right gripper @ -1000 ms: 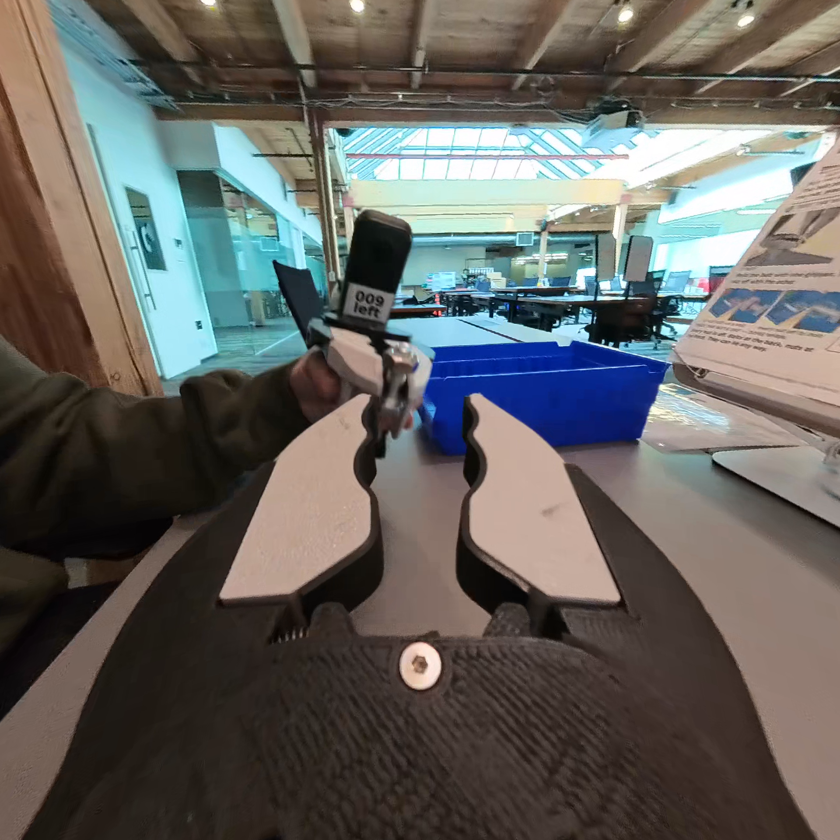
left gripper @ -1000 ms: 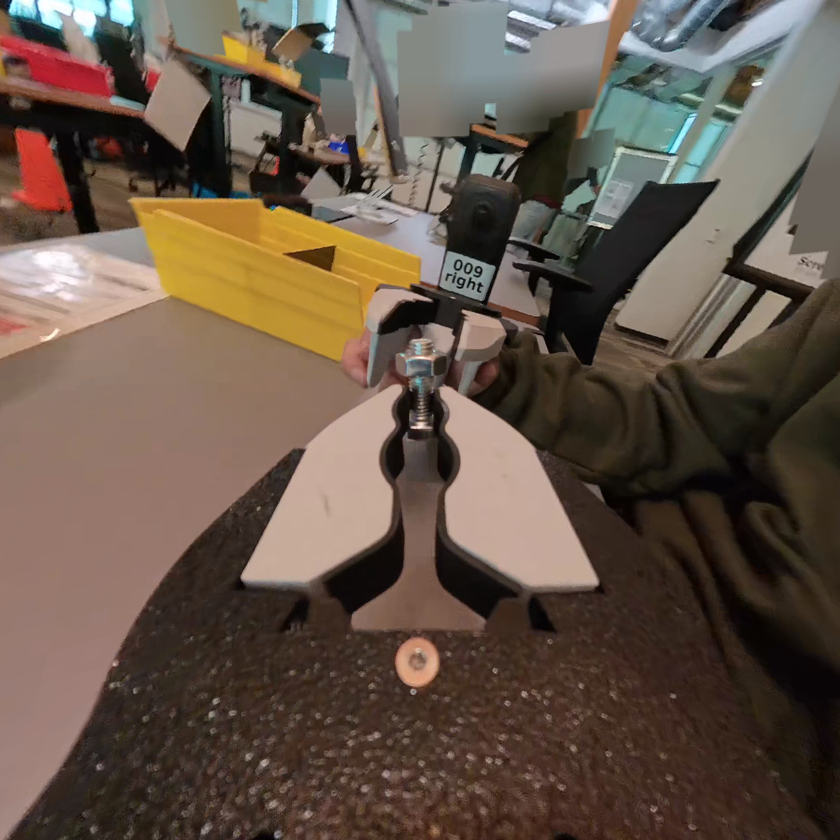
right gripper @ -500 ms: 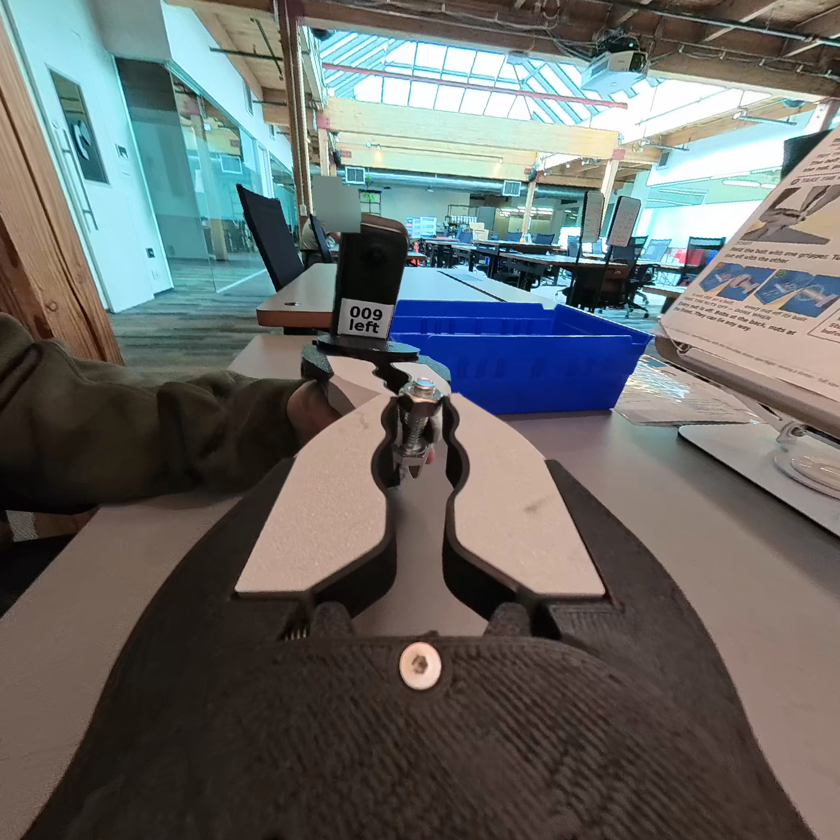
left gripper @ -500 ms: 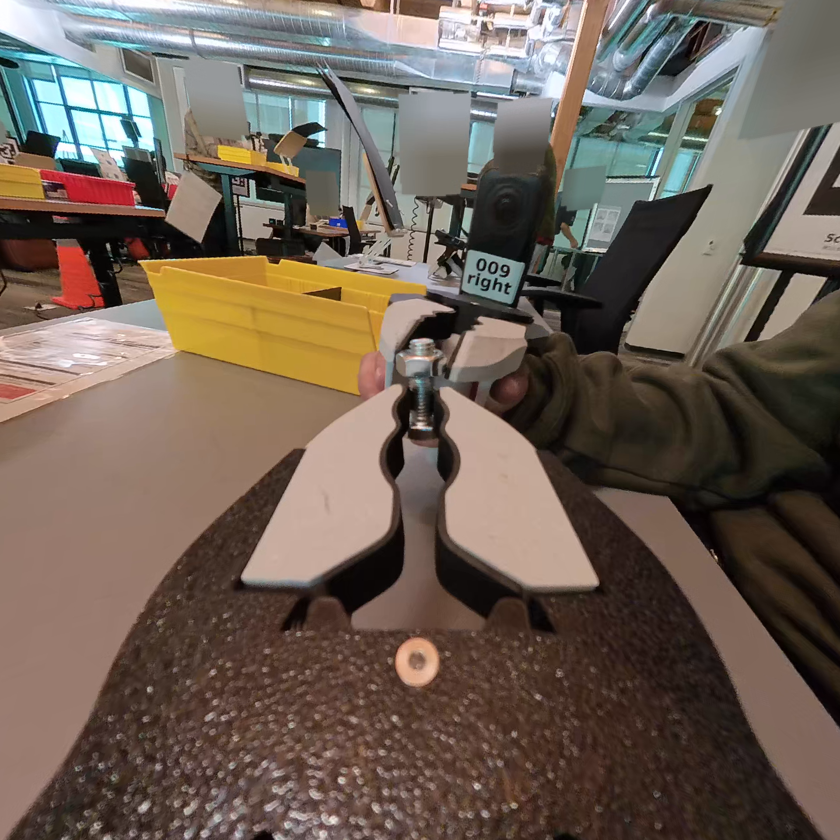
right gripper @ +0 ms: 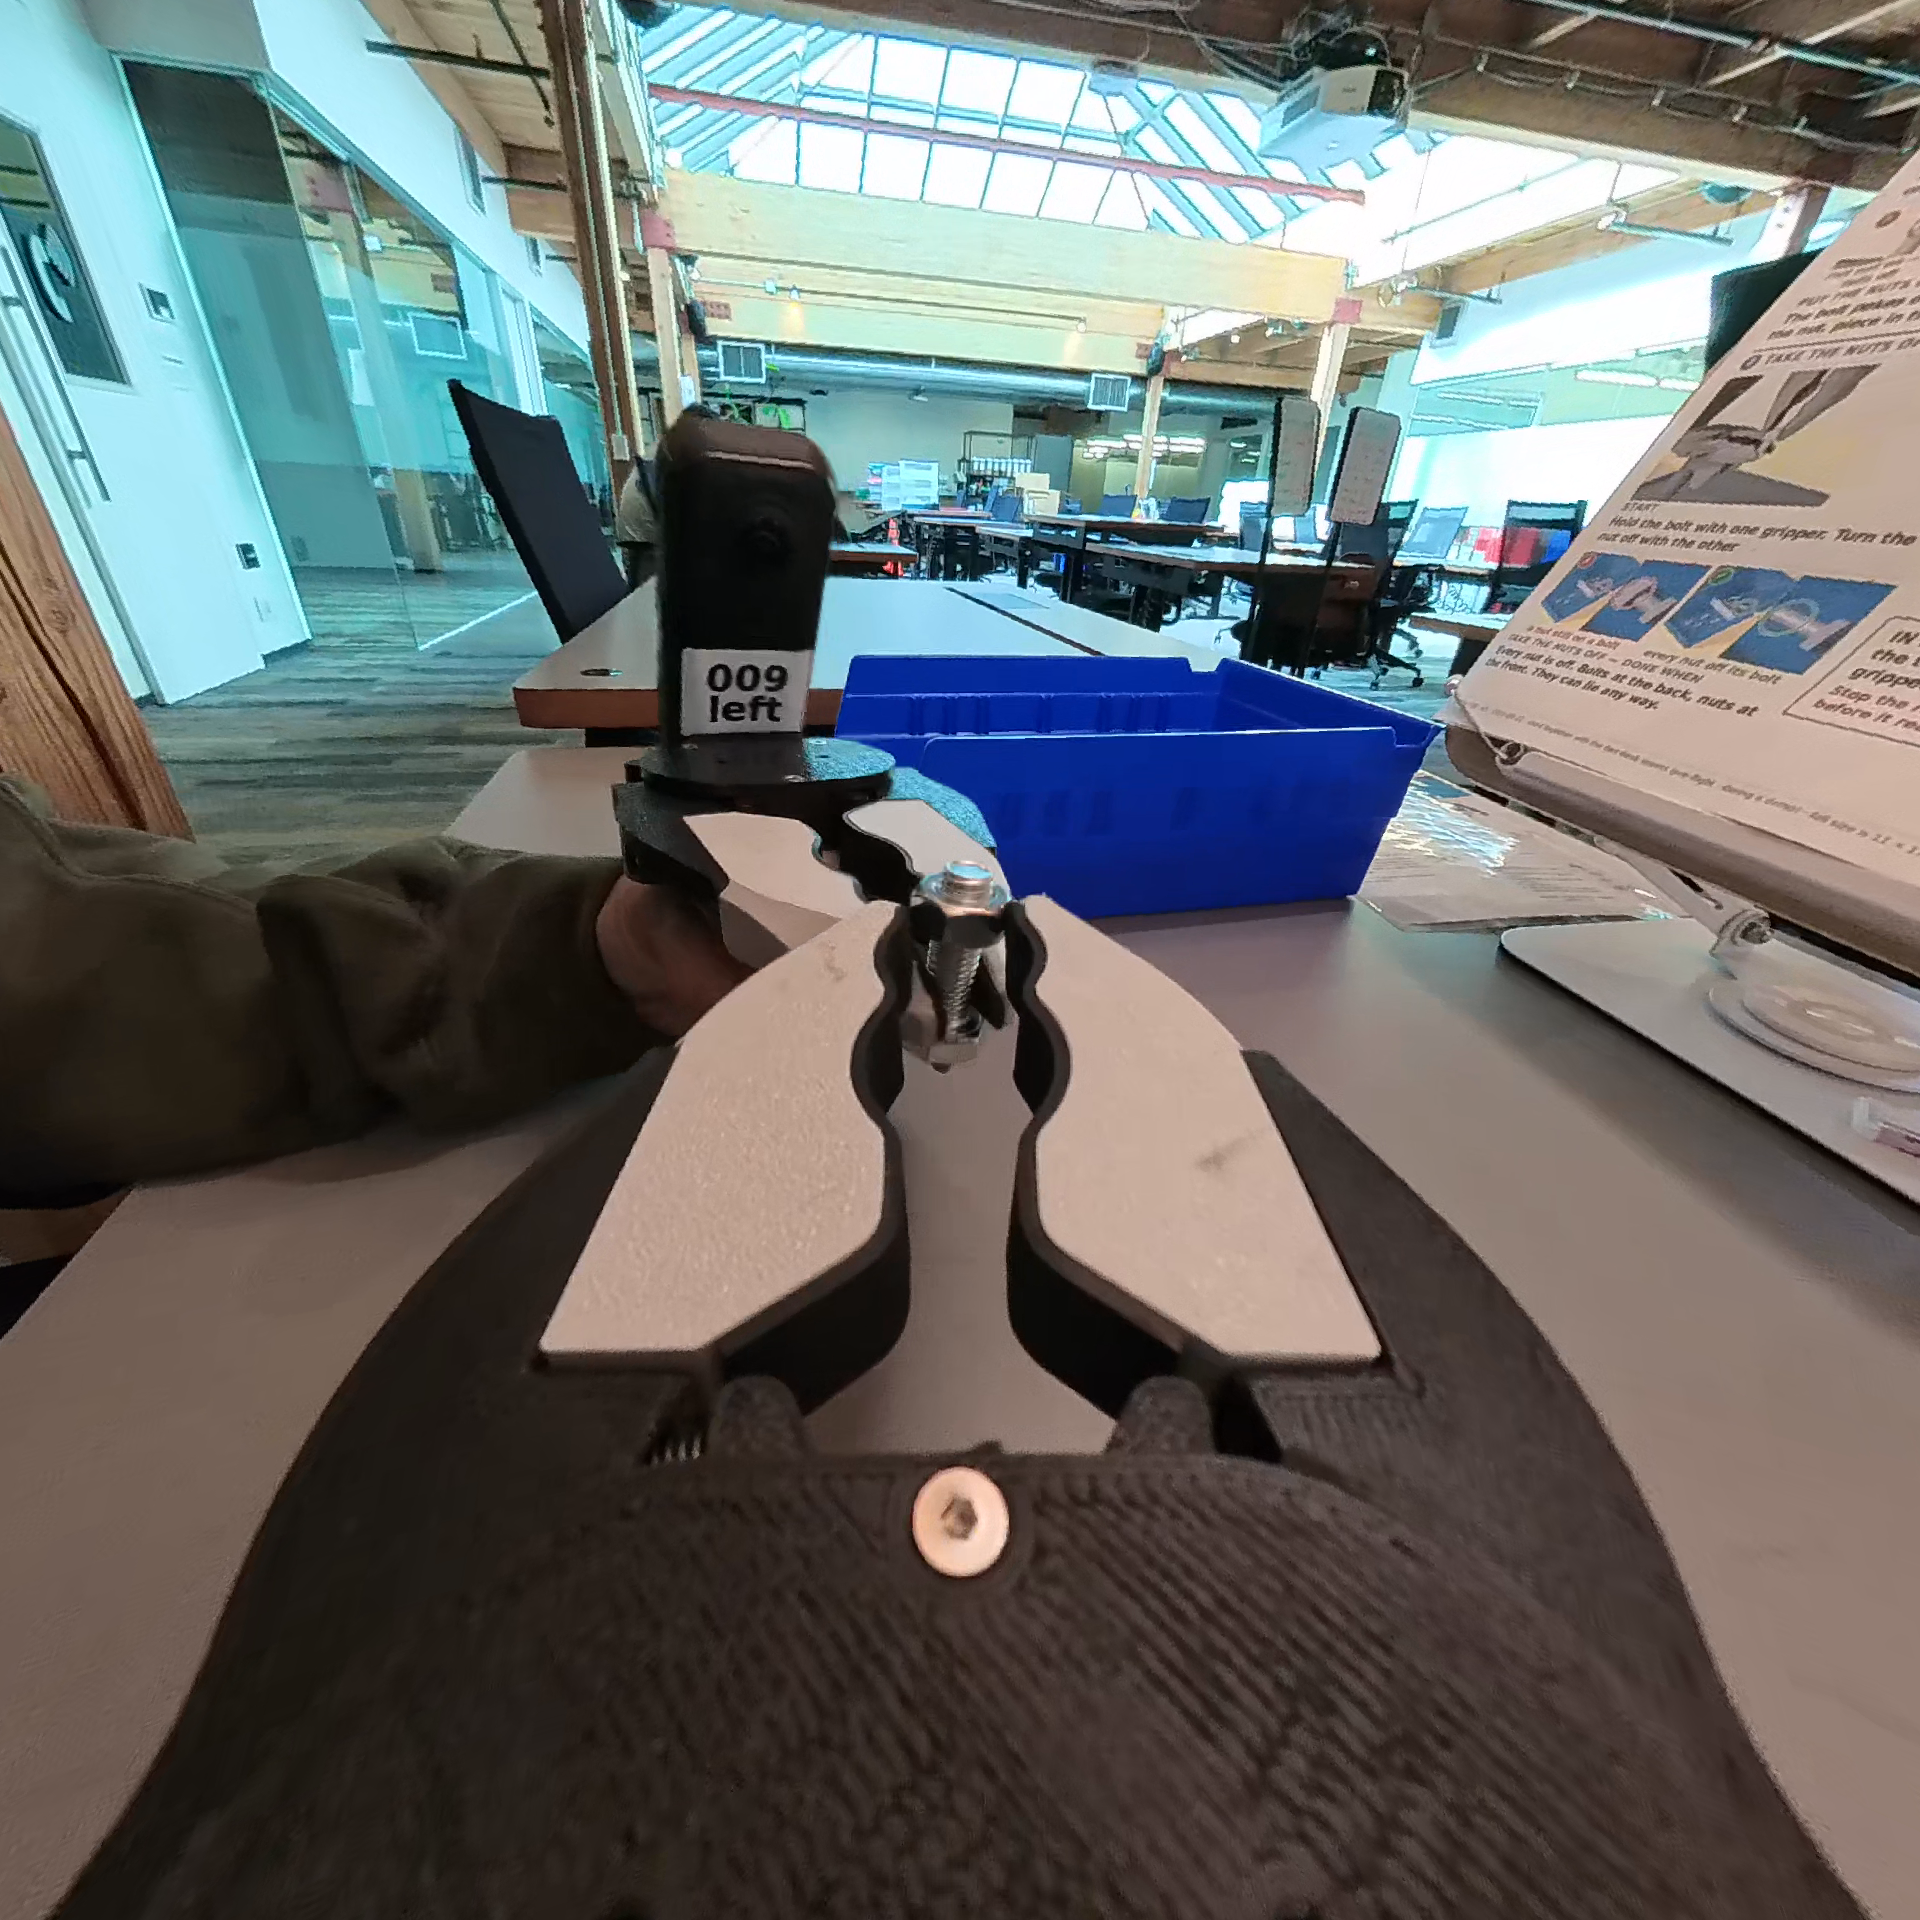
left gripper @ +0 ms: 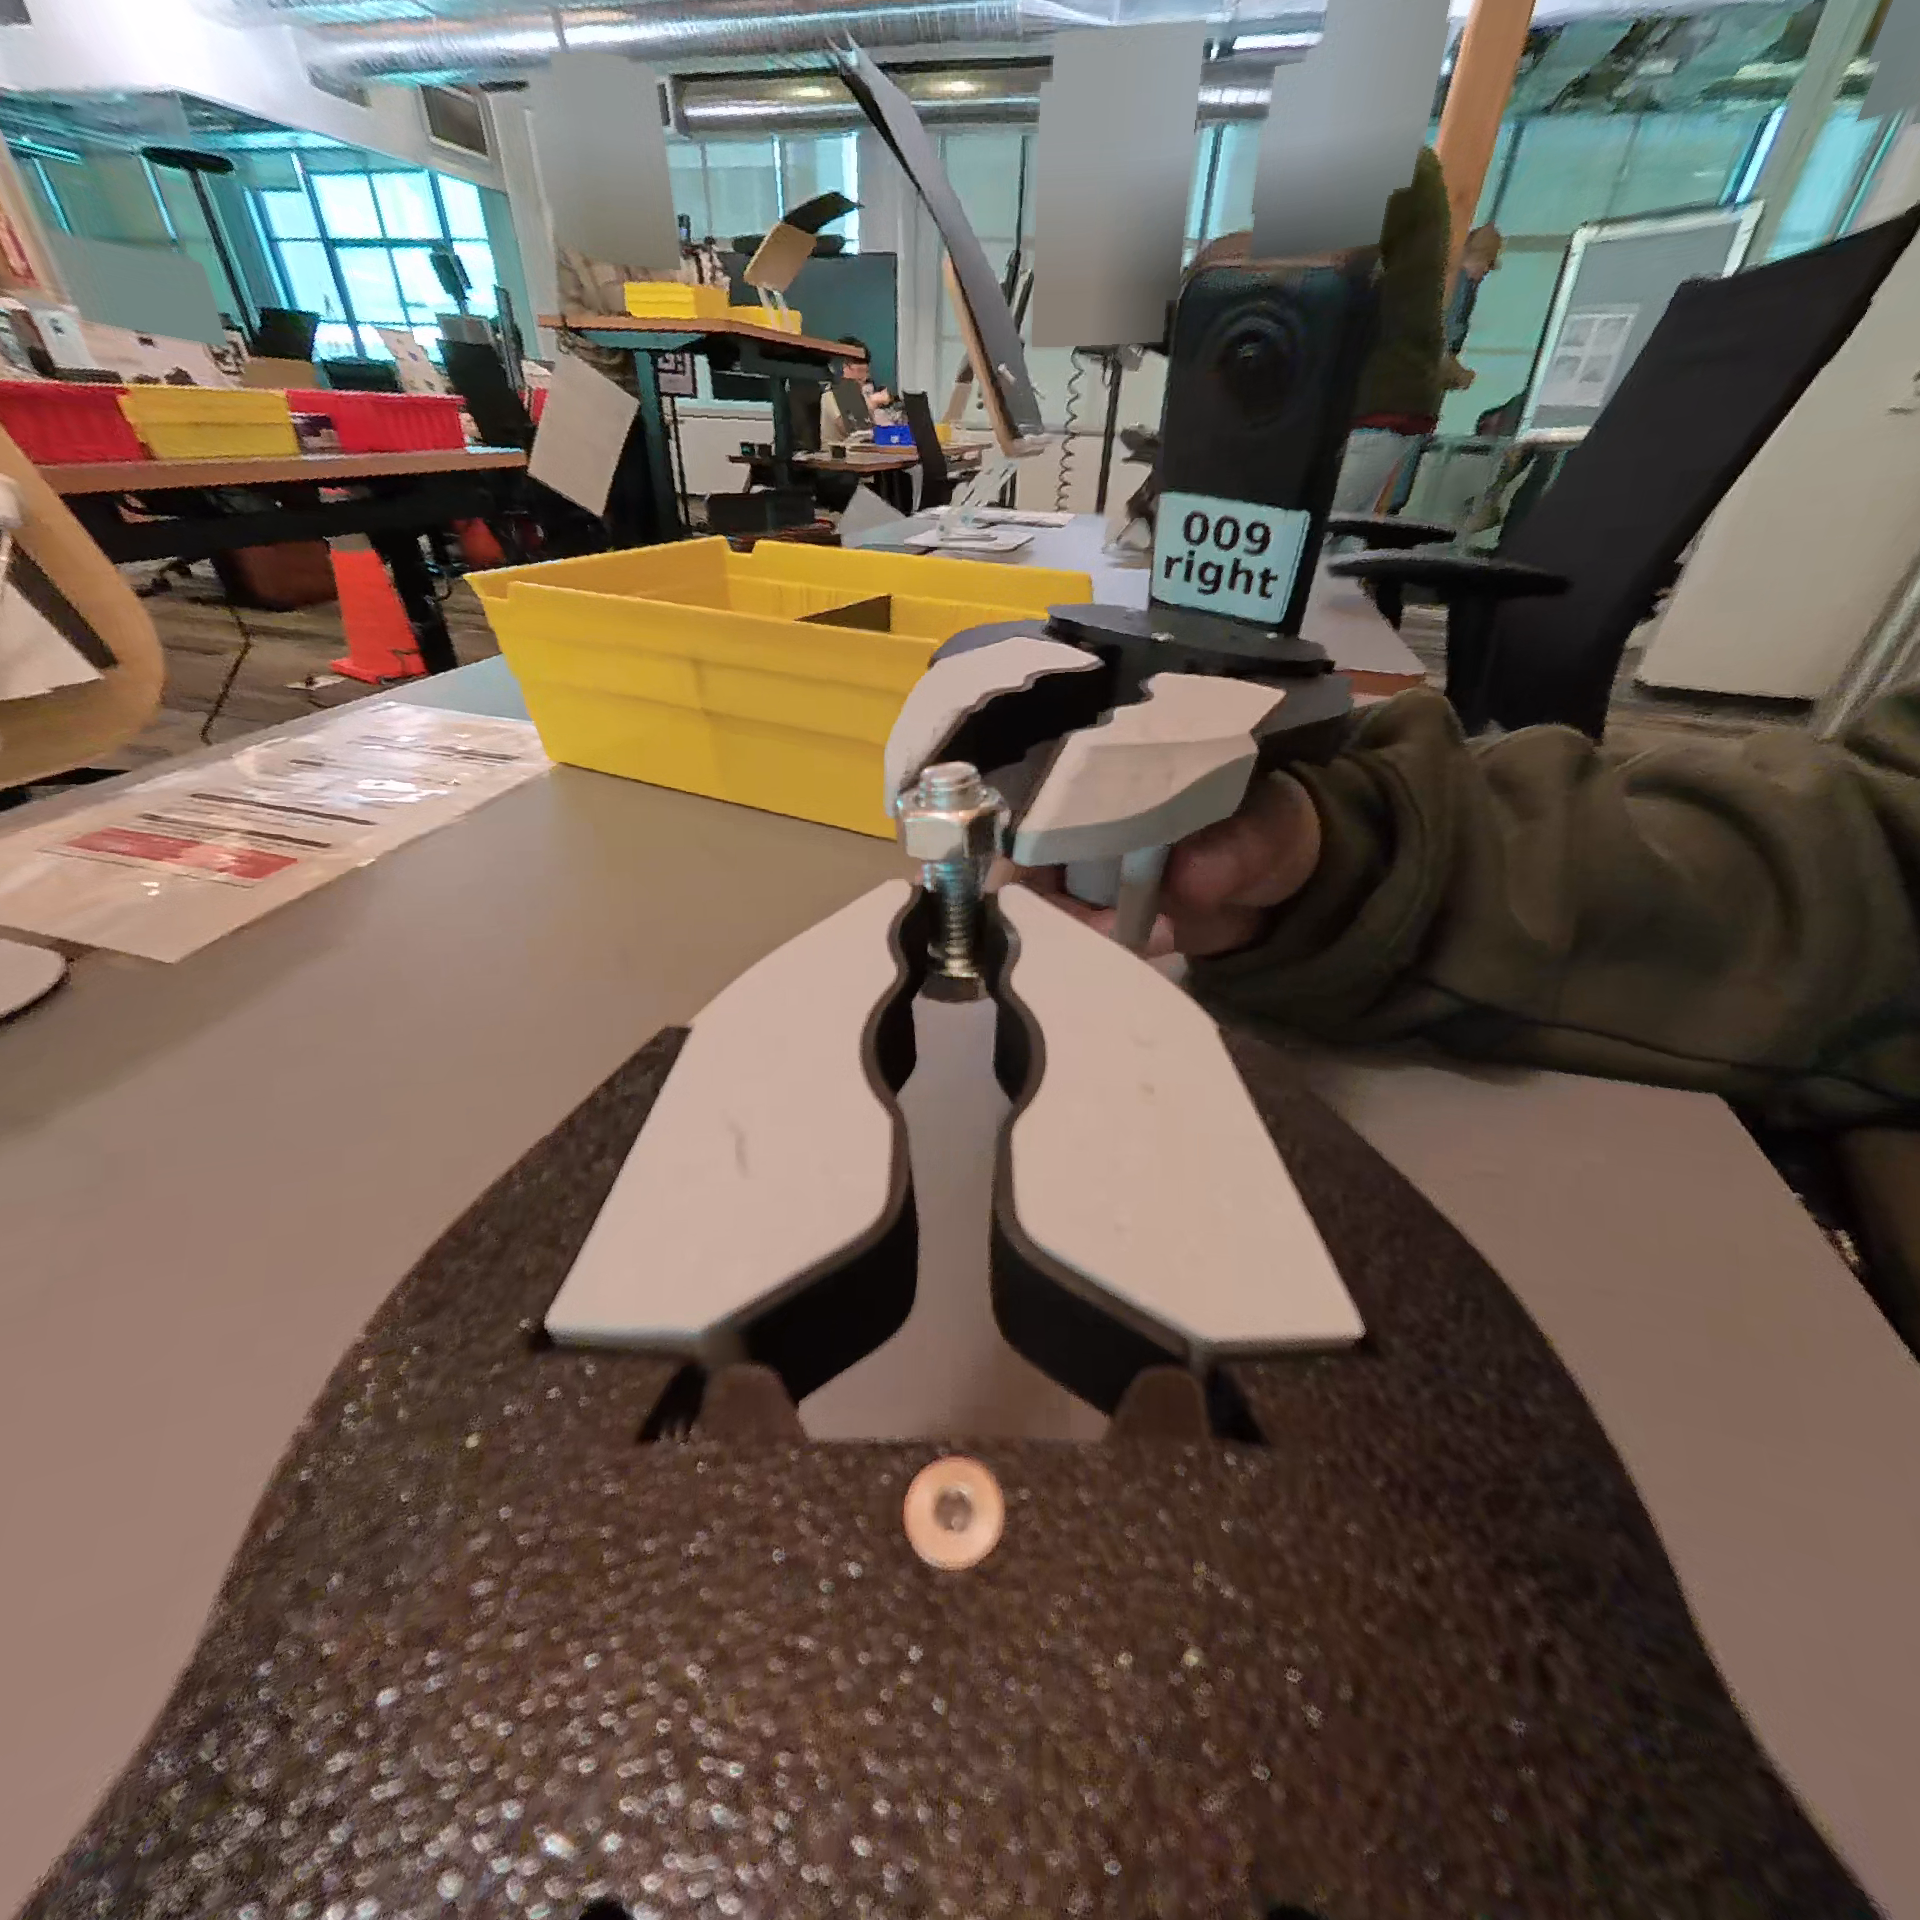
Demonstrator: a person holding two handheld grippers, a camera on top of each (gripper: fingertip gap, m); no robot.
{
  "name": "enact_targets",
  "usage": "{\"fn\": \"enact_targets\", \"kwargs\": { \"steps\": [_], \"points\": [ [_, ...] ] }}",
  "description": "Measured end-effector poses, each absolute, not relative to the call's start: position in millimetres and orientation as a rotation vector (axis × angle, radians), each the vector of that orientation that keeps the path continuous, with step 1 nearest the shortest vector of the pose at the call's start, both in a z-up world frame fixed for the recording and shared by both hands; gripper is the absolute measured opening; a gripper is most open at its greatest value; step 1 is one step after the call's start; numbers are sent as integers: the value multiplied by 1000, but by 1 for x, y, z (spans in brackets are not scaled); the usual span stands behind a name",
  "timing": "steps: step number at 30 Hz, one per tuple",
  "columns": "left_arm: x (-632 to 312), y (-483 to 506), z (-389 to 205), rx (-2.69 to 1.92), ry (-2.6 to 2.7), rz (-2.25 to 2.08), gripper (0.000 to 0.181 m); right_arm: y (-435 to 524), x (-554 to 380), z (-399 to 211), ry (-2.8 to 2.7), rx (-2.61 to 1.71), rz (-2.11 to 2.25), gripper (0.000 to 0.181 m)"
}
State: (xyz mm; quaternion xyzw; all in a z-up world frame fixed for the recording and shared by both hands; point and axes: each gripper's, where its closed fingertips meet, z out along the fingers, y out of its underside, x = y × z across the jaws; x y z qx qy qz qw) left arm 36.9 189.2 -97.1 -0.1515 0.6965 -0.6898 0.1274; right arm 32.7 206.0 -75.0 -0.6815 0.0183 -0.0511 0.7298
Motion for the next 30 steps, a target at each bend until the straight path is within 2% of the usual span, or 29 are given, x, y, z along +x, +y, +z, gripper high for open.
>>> {"fn": "enact_targets", "kwargs": {
  "steps": [5, 8, 15, 18, 22, 26, 30],
  "points": [
    [43, 191, -103, -494, 2036, -1948, 9, 206, 36, -81, 63, -1520, -135, 17],
    [45, 191, -101, -524, 2001, -1956, 9, 206, 37, -79, 83, -1500, -144, 30],
    [45, 186, -101, -535, 1991, -1973, 9, 205, 46, -75, 166, -1456, -156, 30],
    [48, 194, -92, -582, 1905, -2048, 9, 199, 54, -72, 205, -1443, -160, 36],
    [48, 205, -81, -592, 1823, -2125, 9, 169, 93, -73, 425, -1384, -204, 26],
    [45, 195, -85, -558, 1865, -2113, 9, 180, 62, -54, 284, -1319, -11, 39],
    [40, 185, -90, -510, 1926, -2079, 9, 201, 39, -62, 157, -1413, -42, 40]
  ]
}}
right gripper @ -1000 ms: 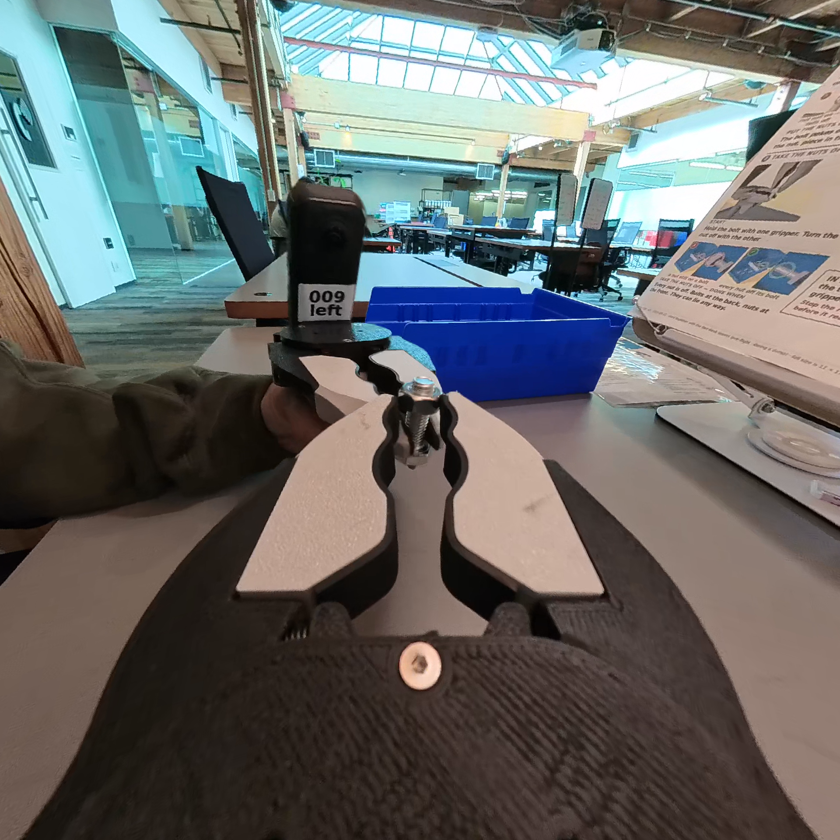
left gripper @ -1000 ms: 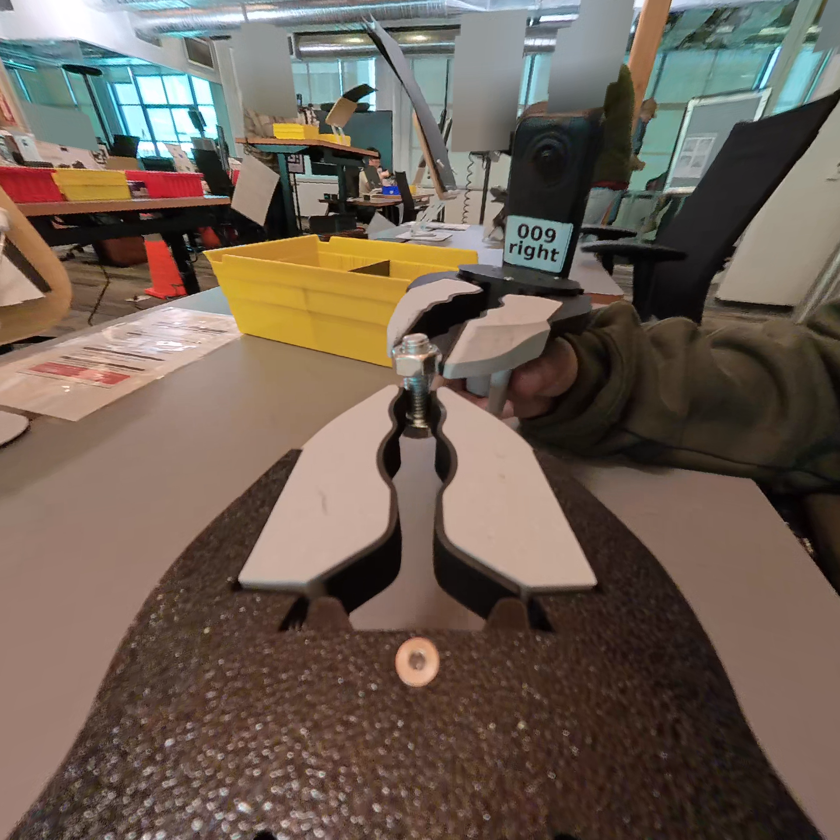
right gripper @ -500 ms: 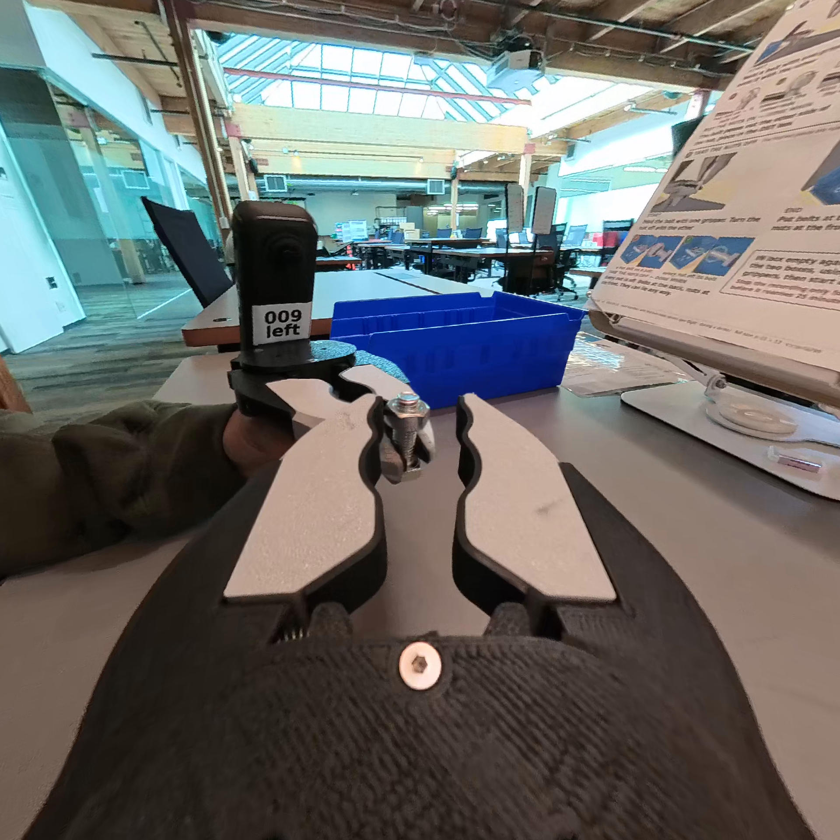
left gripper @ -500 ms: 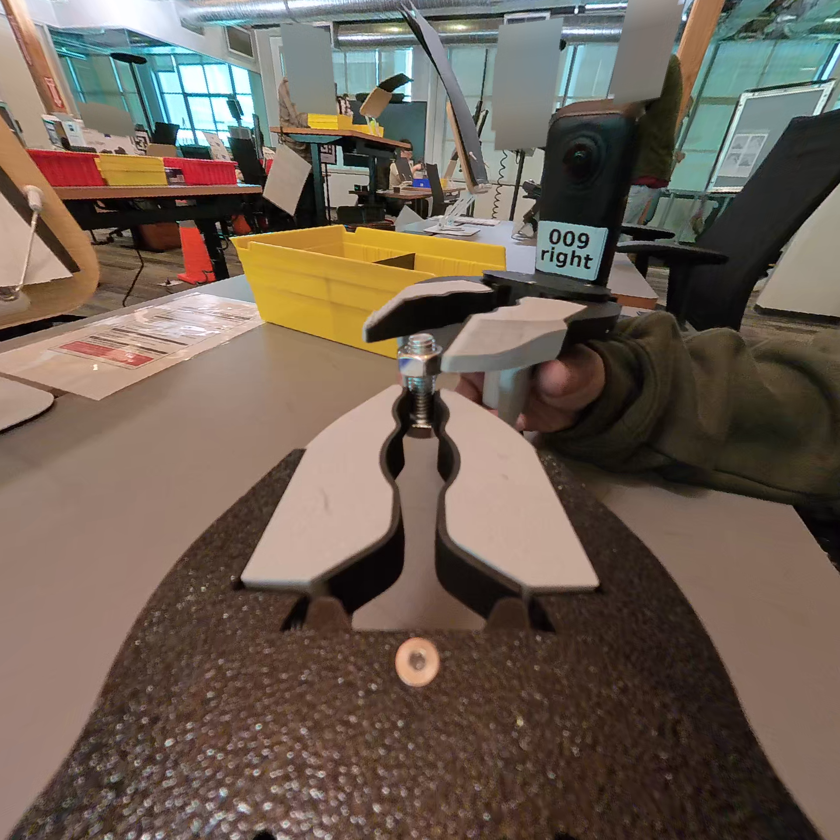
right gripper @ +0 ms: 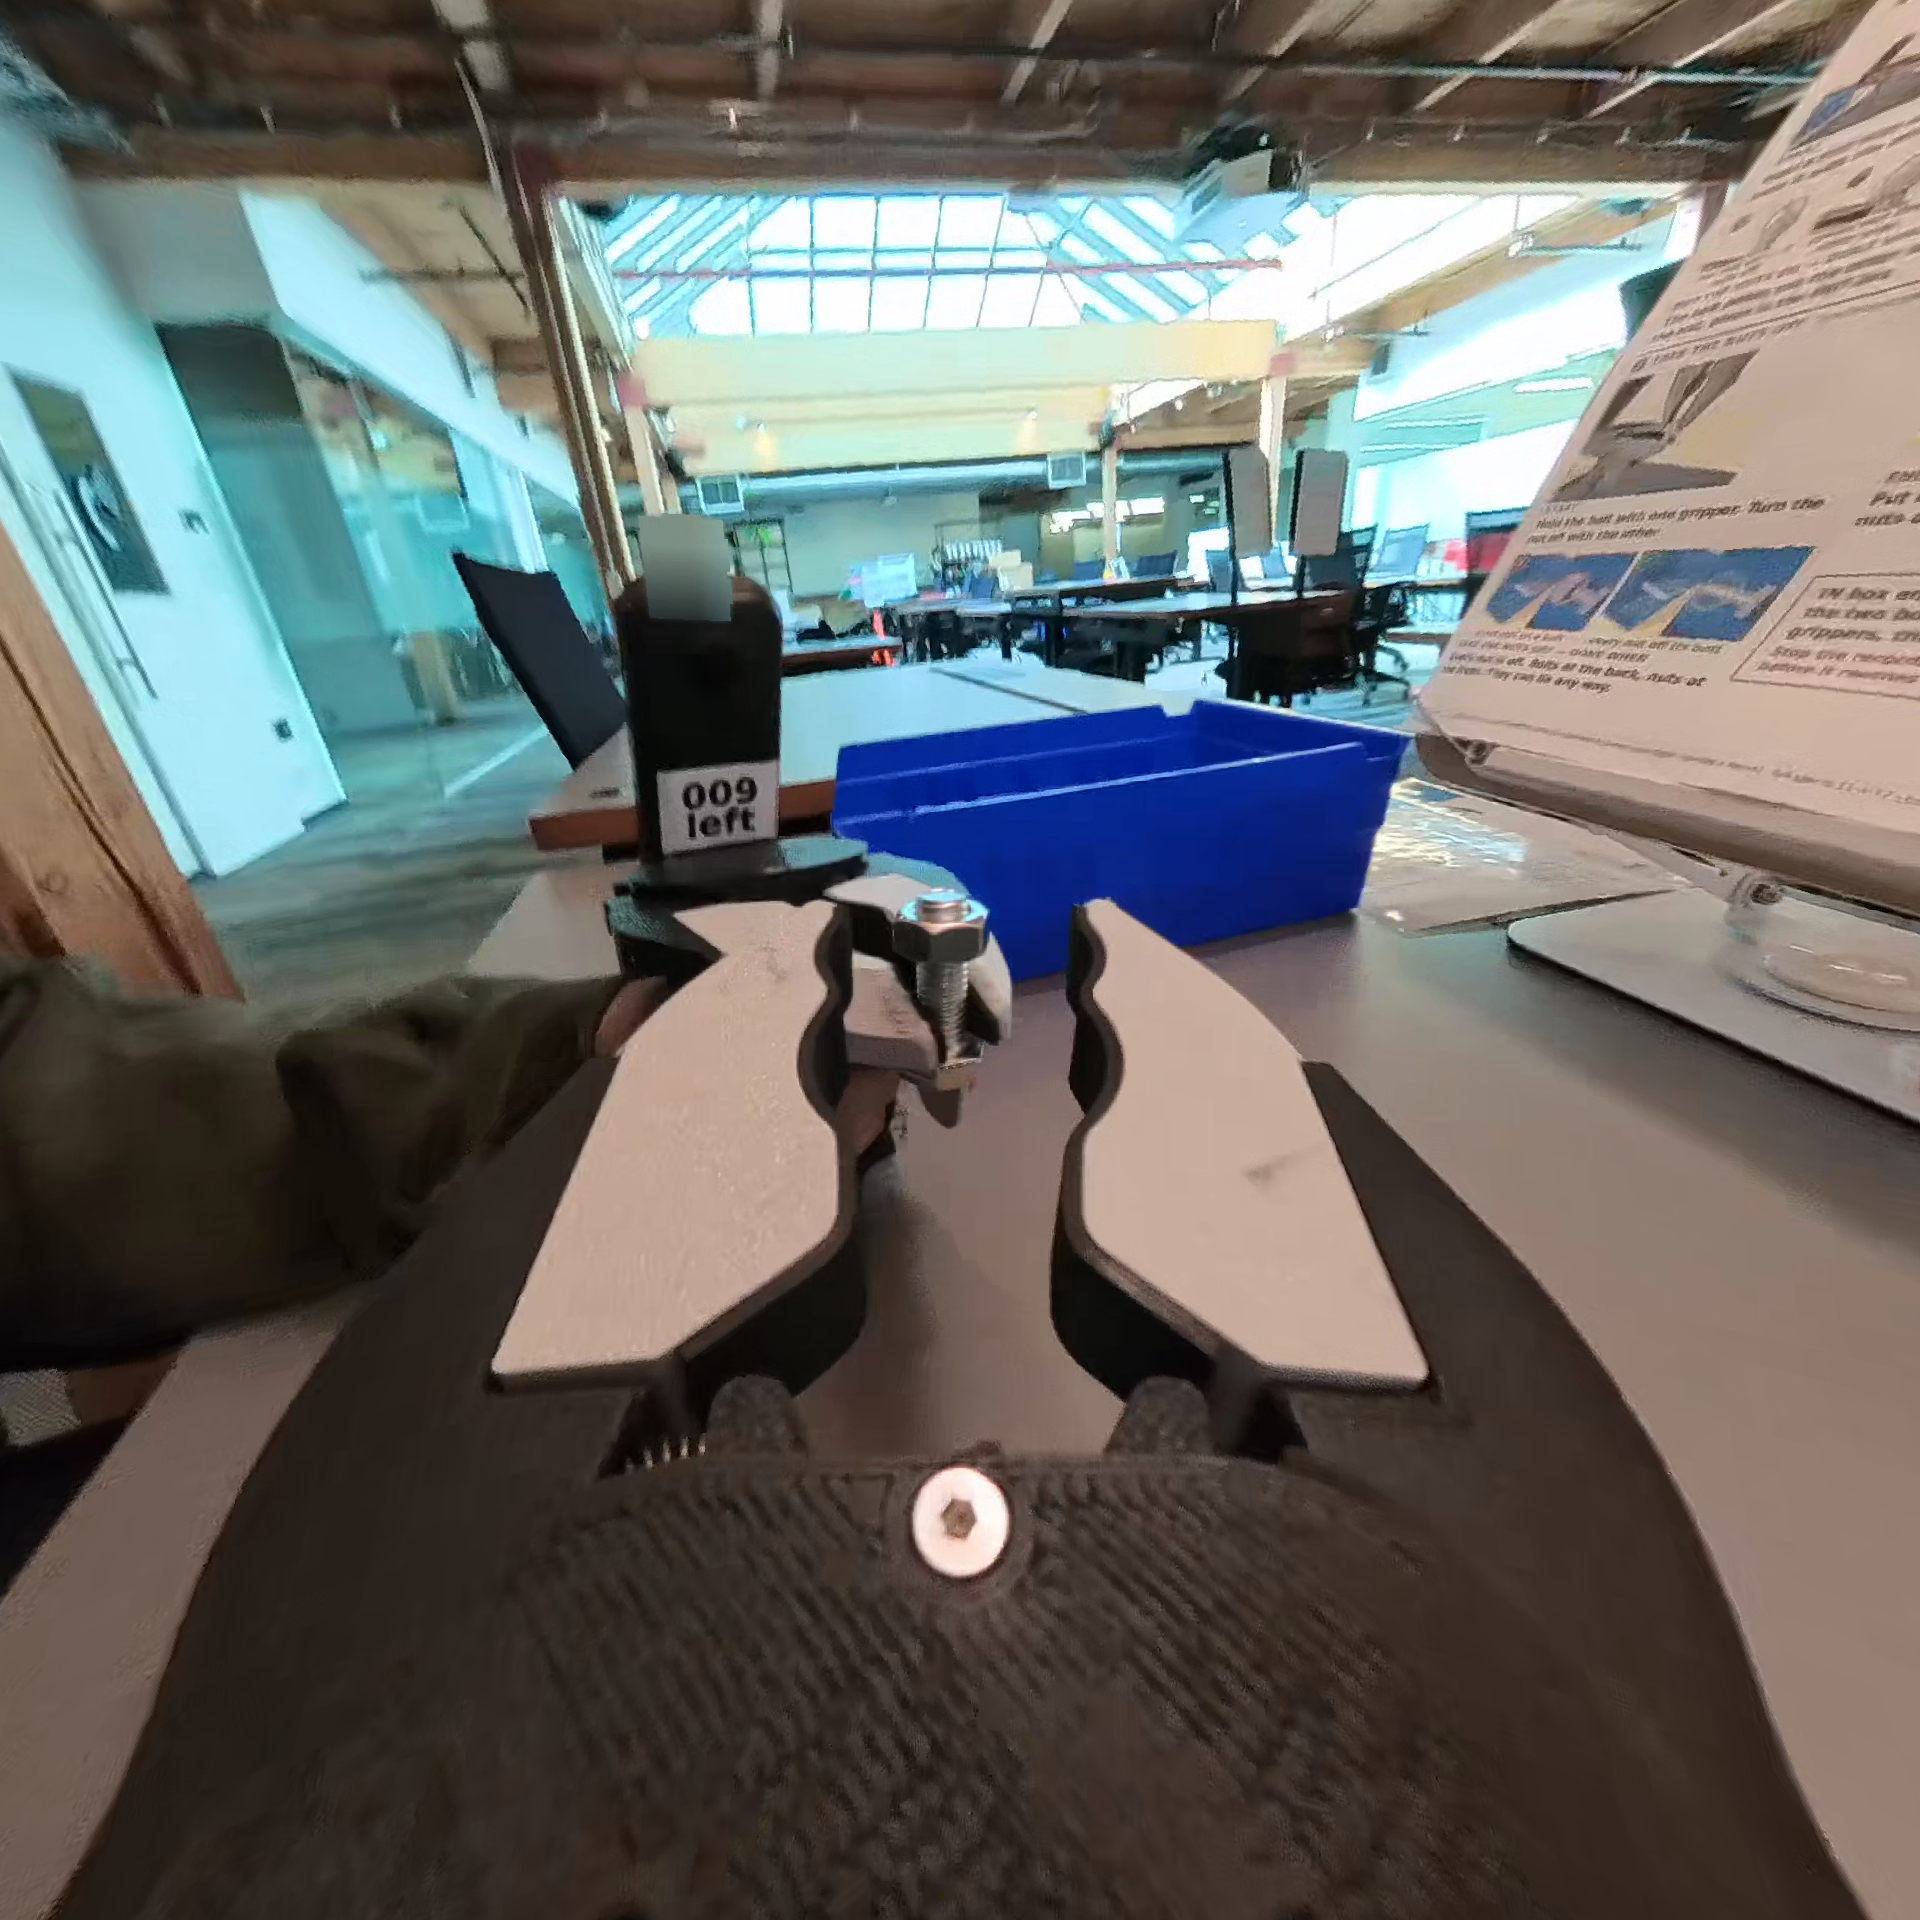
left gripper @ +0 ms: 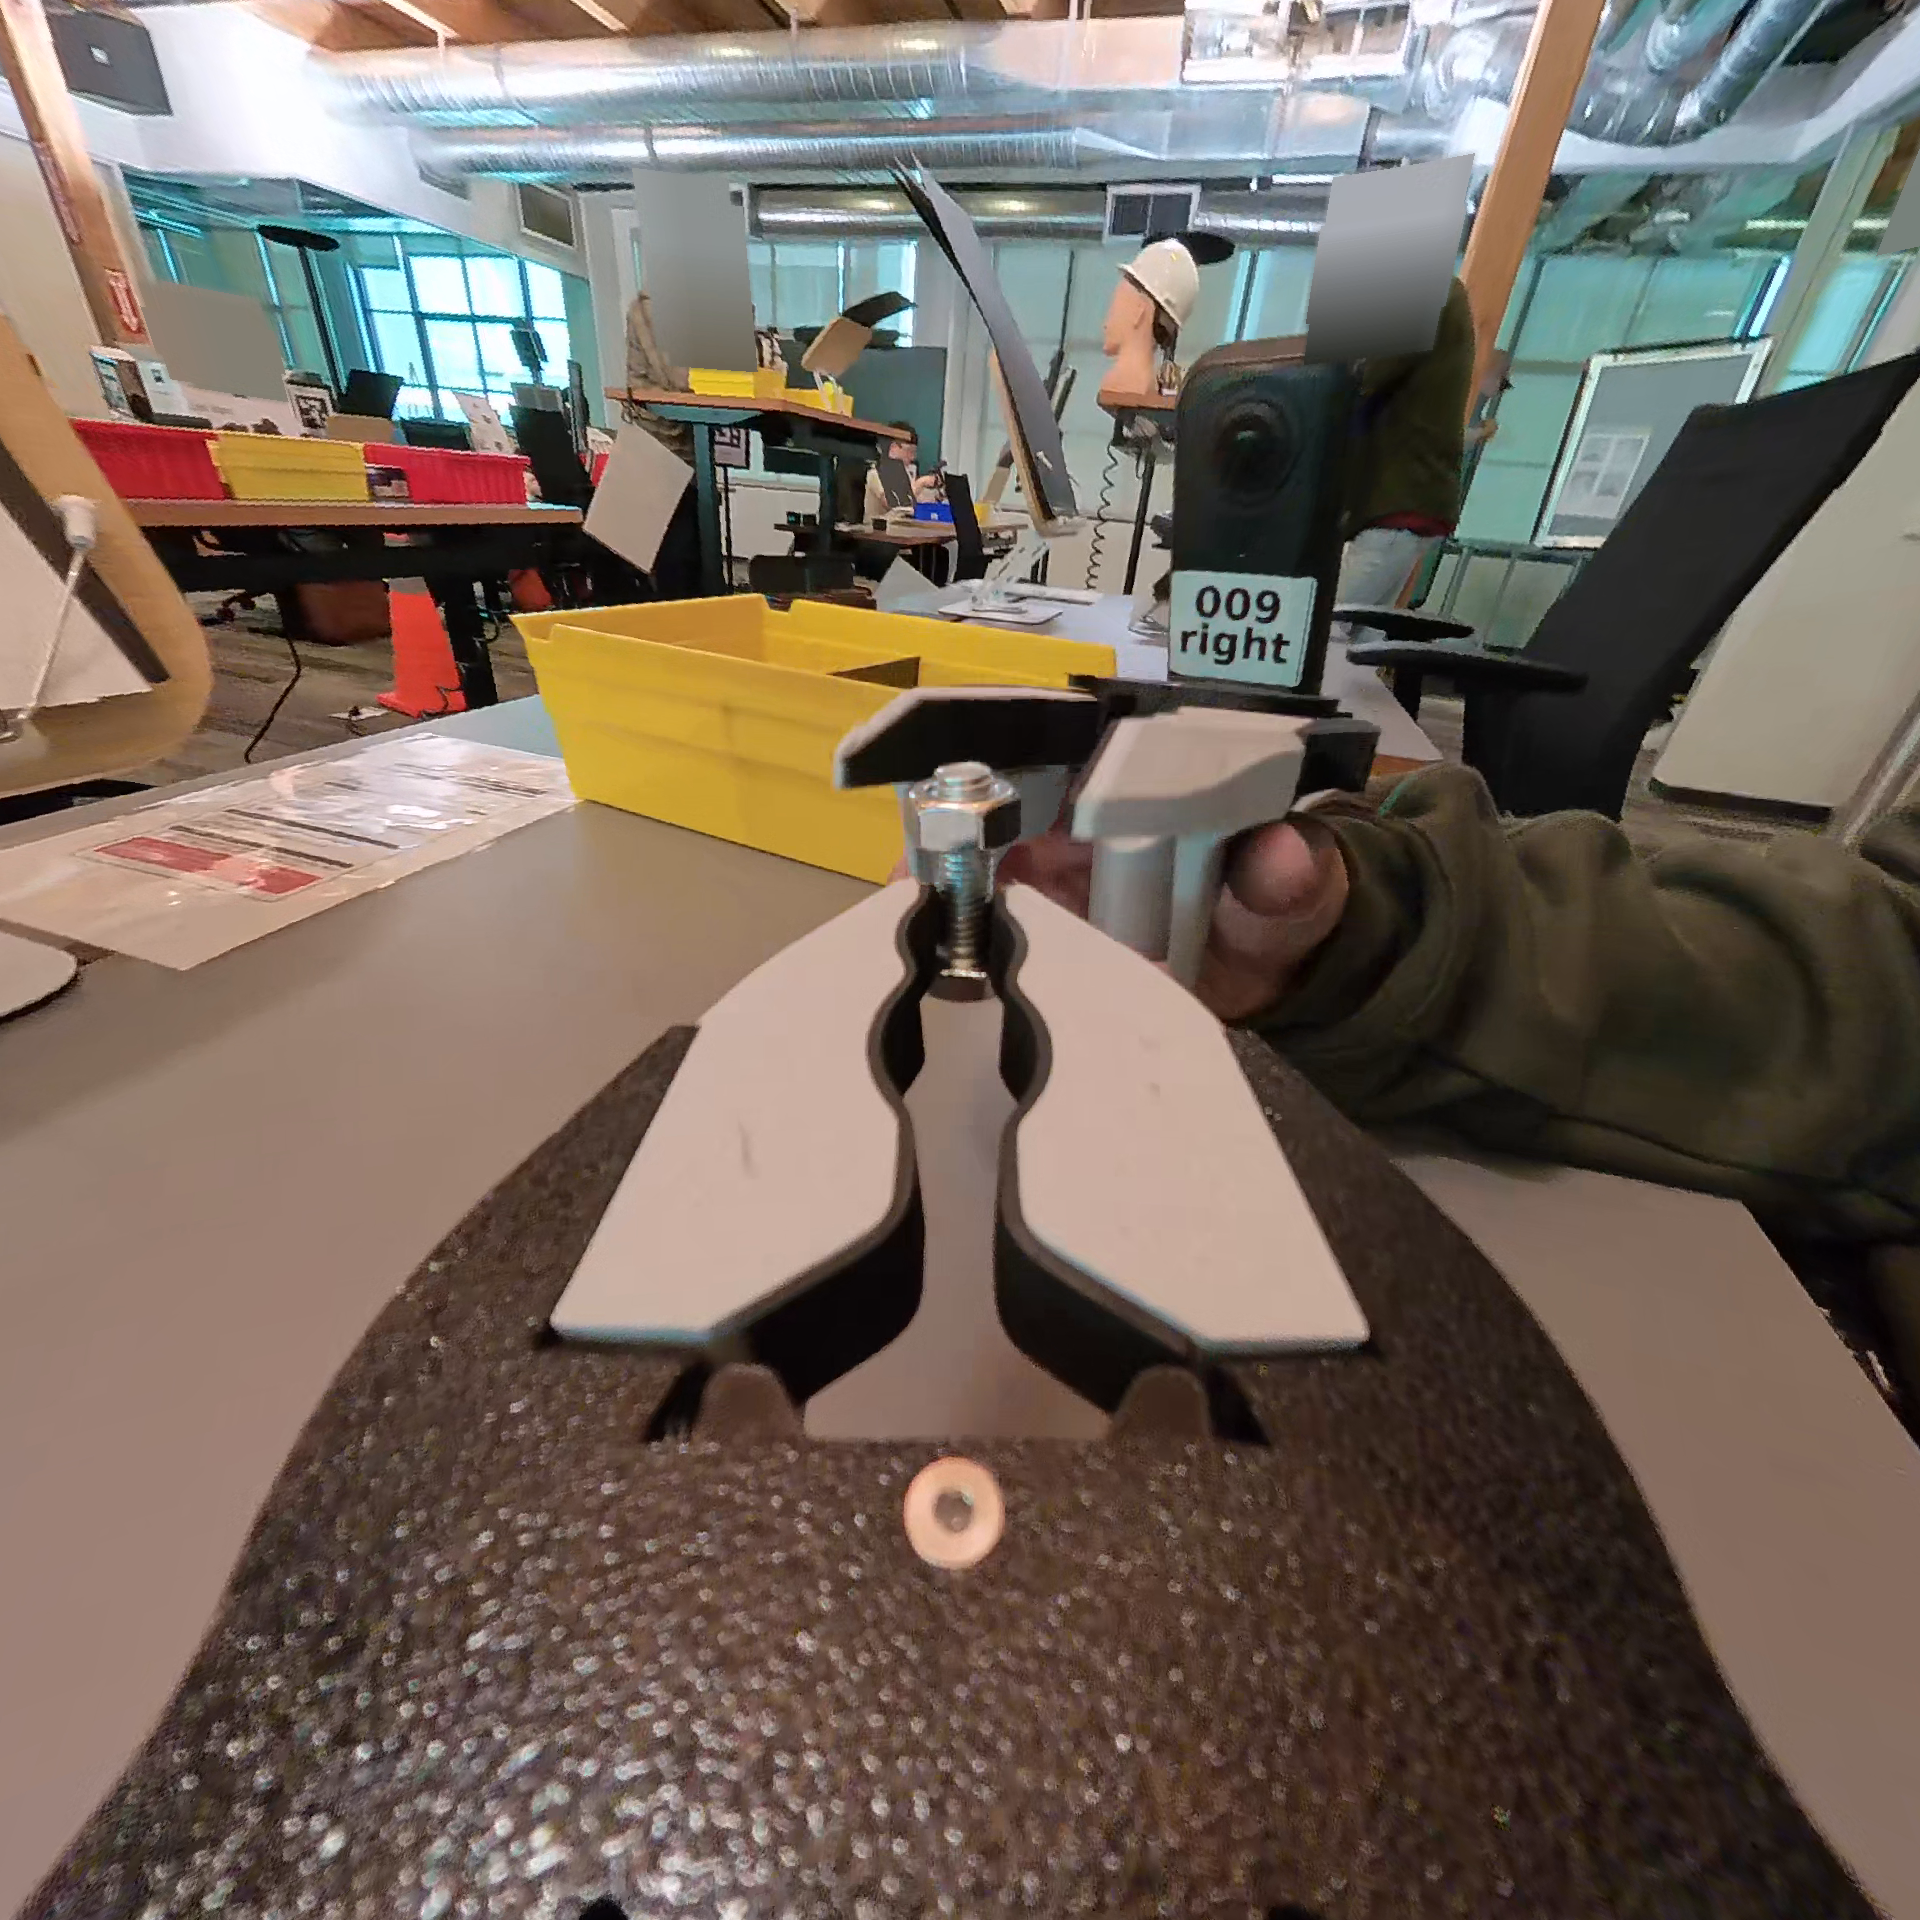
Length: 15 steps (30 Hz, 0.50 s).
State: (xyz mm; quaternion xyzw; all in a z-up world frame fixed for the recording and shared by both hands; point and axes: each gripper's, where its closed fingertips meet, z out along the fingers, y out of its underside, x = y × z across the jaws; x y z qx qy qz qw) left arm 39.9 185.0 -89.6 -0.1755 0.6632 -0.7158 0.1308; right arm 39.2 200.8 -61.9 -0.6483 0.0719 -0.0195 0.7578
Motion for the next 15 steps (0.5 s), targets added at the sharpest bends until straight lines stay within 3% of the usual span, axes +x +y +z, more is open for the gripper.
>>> {"fn": "enact_targets", "kwargs": {
  "steps": [4, 6, 8, 12, 15],
  "points": [
    [40, 185, -90, -510, 1932, -2064, 9, 205, 40, -71, 149, -1463, -86, 28],
    [43, 191, -87, -538, 1899, -2079, 9, 199, 49, -70, 186, -1460, -101, 35],
    [43, 197, -85, -530, 1878, -2088, 9, 184, 73, -67, 326, -1398, -145, 12],
    [44, 191, -90, -526, 1913, -2059, 9, 174, 68, -59, 297, -1348, -32, 32],
    [41, 182, -94, -495, 1954, -2032, 9, 191, 41, -56, 154, -1377, -20, 34]
  ]
}}
